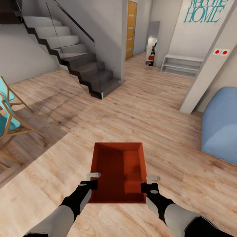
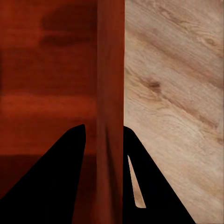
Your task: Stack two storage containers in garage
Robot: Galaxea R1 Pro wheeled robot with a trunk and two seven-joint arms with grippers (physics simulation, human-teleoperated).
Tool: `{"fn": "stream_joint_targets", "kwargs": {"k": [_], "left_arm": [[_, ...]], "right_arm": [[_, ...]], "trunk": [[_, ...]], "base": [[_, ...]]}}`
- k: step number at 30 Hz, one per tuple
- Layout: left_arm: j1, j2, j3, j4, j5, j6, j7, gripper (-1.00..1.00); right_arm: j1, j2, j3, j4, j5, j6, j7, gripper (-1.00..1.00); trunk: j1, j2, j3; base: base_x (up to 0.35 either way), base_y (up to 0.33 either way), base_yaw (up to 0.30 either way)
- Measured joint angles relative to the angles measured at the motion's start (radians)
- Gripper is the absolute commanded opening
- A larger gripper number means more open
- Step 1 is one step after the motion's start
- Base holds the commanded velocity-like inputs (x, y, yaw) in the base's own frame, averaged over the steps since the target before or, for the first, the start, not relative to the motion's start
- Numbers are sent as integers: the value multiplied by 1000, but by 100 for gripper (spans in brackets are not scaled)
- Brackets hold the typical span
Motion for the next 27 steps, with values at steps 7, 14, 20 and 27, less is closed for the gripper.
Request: {"fn": "stream_joint_targets", "kwargs": {"k": [7, 14, 20, 27], "left_arm": [[0, 0, -1, -3, 0, 1, 0, -100], [0, 0, 0, -2, 0, 0, 0, -100], [0, 0, 0, -2, 0, 1, 0, -100], [0, 0, -1, -4, 0, 1, 0, -100]], "right_arm": [[0, -1, -1, -3, 0, 0, -1, -100], [0, 0, 1, -3, -1, 0, -1, -100], [0, -1, 1, -3, -1, 0, -2, -100], [0, -1, 0, -5, 0, 0, -2, -100]], "trunk": [[0, 0, 0], [0, 0, 0], [0, 0, 0], [0, 0, 0]], "base": [[322, 0, -132], [322, 0, -278], [322, 0, -282], [322, 0, -278]]}}
